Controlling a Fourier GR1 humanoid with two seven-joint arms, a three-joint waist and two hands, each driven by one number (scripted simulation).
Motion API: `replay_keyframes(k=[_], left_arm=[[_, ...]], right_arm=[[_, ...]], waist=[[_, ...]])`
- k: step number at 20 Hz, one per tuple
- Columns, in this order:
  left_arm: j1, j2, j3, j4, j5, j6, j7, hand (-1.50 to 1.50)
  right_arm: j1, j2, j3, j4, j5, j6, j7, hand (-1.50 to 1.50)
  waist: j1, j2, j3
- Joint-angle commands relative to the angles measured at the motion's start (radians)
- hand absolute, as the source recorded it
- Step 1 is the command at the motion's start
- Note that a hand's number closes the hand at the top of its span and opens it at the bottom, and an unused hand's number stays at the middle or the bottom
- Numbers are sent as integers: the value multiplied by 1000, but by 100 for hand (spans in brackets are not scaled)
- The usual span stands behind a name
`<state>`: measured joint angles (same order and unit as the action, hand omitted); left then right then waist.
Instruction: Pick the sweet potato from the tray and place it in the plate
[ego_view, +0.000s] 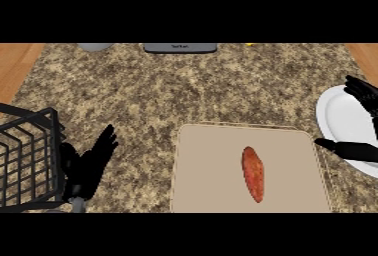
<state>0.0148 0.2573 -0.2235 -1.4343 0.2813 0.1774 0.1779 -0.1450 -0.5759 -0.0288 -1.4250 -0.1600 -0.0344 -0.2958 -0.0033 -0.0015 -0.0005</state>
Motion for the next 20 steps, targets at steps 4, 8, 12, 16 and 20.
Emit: replay_keyframes(k=[4,8,12,16,20], left_arm=[[-6,-12,-2,8,-19,15,8,0],[3,-35,-13,33,-24,-2,-23,0],[-21,-12,31,39,-2,-29,3,0],[-34,-67,-12,0,-73,35,49,0],[17,-33,32,-3,-46,-46,3,0]], right_arm=[[22,-226,125,-134,132,176,214,-150],[8,-225,211,-267,183,211,370,-150],[17,-222,255,-368,254,222,533,-150],[-4,-133,289,-389,318,253,611,-150],[-52,-27,345,-284,471,227,608,-150]], waist=[[1,-1,-3],[2,0,-2],[-1,0,-1],[3,1,0],[10,2,0]])
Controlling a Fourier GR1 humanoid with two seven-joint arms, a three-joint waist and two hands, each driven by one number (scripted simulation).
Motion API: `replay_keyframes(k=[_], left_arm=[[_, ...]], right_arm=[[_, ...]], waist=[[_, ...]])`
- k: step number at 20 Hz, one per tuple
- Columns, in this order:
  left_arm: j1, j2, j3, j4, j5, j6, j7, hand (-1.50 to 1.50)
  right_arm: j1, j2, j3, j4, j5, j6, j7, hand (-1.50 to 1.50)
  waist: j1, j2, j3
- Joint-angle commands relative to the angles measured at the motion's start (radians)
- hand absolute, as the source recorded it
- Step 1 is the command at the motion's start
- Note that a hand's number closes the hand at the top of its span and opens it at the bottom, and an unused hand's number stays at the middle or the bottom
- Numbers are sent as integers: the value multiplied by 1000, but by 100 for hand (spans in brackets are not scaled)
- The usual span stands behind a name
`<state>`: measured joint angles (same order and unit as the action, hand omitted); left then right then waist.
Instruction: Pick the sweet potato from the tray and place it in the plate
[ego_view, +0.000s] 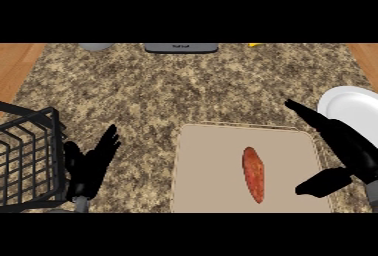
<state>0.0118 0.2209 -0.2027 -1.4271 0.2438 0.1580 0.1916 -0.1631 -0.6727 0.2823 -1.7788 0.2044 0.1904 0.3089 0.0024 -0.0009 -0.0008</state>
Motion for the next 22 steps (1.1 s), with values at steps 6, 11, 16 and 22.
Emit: replay_keyframes(k=[6,11,16,22], left_arm=[[8,-42,-3,-34,-41,1,30,0],[-45,-75,36,75,-81,-6,-13,0],[-67,-5,140,114,-29,-116,-22,0],[-20,-61,92,-24,-78,-58,65,0]], right_arm=[[-5,191,120,35,187,32,147,-150],[16,231,54,29,180,117,109,-150],[82,271,76,-20,294,108,119,-150],[109,322,113,50,463,70,112,-150]], waist=[[3,1,1],[-2,1,1],[-4,1,1],[-2,0,1]])
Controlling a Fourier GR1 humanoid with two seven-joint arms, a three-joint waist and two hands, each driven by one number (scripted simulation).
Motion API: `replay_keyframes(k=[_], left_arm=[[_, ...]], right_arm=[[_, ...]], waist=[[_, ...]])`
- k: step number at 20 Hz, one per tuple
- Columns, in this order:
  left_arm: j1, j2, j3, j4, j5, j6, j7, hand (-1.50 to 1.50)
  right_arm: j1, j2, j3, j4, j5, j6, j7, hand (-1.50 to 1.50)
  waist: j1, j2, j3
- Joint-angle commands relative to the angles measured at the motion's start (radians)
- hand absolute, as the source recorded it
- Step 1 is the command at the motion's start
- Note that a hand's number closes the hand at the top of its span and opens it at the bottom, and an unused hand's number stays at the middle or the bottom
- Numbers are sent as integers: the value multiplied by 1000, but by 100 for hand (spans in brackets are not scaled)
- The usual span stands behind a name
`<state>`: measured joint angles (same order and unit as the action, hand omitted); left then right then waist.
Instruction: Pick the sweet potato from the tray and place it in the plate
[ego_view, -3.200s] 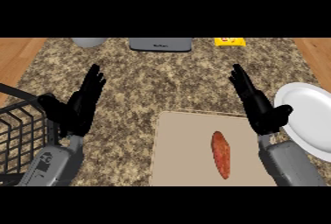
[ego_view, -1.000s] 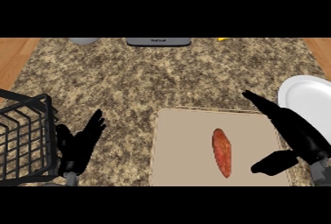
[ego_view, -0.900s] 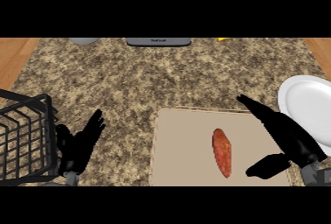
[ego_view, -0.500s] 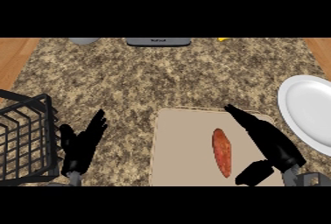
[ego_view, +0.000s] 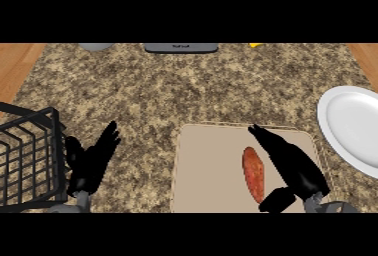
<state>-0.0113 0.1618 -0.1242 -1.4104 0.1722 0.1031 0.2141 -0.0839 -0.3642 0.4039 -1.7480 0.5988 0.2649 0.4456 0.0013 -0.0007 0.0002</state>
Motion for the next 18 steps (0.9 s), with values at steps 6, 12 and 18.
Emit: replay_keyframes(k=[6,12,18], left_arm=[[28,-23,22,-65,-22,-13,51,0],[1,-40,51,2,-35,-42,-11,0],[17,-43,40,-25,-65,-41,7,0]], right_arm=[[-54,107,-38,124,133,25,-12,-150],[-26,149,-17,263,203,-22,-127,-150],[-18,92,11,240,275,8,-207,150]], waist=[[2,0,0],[1,1,0],[-1,0,0]])
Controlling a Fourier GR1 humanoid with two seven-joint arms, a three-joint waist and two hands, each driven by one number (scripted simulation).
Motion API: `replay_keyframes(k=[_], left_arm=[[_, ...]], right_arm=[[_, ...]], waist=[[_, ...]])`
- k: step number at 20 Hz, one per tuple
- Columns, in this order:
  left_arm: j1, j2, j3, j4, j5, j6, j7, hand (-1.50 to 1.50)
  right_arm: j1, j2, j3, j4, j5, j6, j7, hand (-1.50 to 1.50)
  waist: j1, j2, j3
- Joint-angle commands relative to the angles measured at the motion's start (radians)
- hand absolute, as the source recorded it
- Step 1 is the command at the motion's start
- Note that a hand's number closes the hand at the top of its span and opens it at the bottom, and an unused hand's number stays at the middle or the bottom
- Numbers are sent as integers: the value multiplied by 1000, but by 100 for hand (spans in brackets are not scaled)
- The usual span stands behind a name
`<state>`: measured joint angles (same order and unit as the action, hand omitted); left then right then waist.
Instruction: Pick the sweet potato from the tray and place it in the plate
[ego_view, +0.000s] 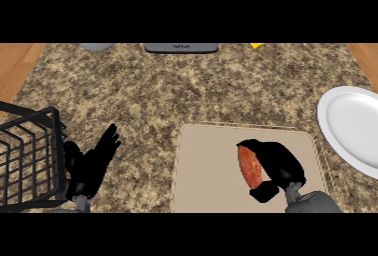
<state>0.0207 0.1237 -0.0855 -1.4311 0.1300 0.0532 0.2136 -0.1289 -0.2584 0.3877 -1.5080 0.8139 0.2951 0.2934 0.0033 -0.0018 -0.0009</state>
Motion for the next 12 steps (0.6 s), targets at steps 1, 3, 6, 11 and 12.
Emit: replay_keyframes(k=[1,3,6,11,12], left_arm=[[32,-4,-11,-96,-7,5,82,0],[-6,-15,12,8,-10,-24,14,0],[25,3,27,-23,-26,-23,11,0],[-4,-19,9,-3,-26,-10,-9,0],[7,-10,17,-2,-25,-12,-17,0]], right_arm=[[2,14,17,57,74,-25,-55,150],[26,26,18,25,108,-37,-66,150],[-26,18,-28,115,131,-58,-126,150],[-182,99,-379,222,105,-187,347,150],[-190,92,-431,230,104,-220,397,150]], waist=[[0,1,1],[-3,2,1],[0,2,1],[1,27,0],[-1,33,0]])
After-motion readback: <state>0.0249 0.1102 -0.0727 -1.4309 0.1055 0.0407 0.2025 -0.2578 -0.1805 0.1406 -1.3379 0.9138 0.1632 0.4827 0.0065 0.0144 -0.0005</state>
